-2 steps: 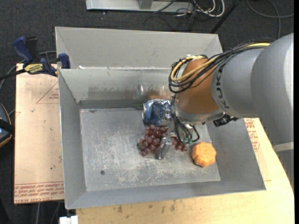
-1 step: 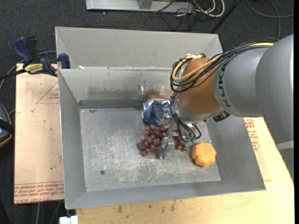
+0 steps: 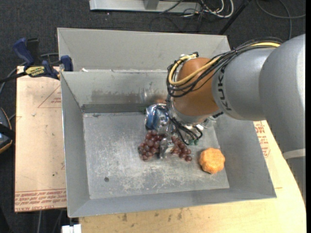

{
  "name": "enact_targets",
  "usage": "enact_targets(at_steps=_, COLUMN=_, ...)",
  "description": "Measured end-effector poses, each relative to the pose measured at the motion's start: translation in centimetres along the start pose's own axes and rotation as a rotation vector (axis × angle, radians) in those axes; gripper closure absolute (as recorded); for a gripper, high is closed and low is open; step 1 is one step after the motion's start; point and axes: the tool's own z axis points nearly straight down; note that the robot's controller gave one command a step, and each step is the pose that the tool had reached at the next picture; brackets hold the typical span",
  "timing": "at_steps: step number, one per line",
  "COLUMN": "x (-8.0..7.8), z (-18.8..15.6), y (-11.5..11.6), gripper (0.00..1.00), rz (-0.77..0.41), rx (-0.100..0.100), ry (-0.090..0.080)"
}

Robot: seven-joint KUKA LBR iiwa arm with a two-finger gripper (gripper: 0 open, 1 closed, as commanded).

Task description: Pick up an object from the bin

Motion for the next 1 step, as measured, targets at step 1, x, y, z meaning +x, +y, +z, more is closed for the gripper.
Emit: enact_targets(at_steps=1, x=0.0, z=0.0, y=0.0, gripper=1.0, rz=0.0, rx=0.0, ry=0.0)
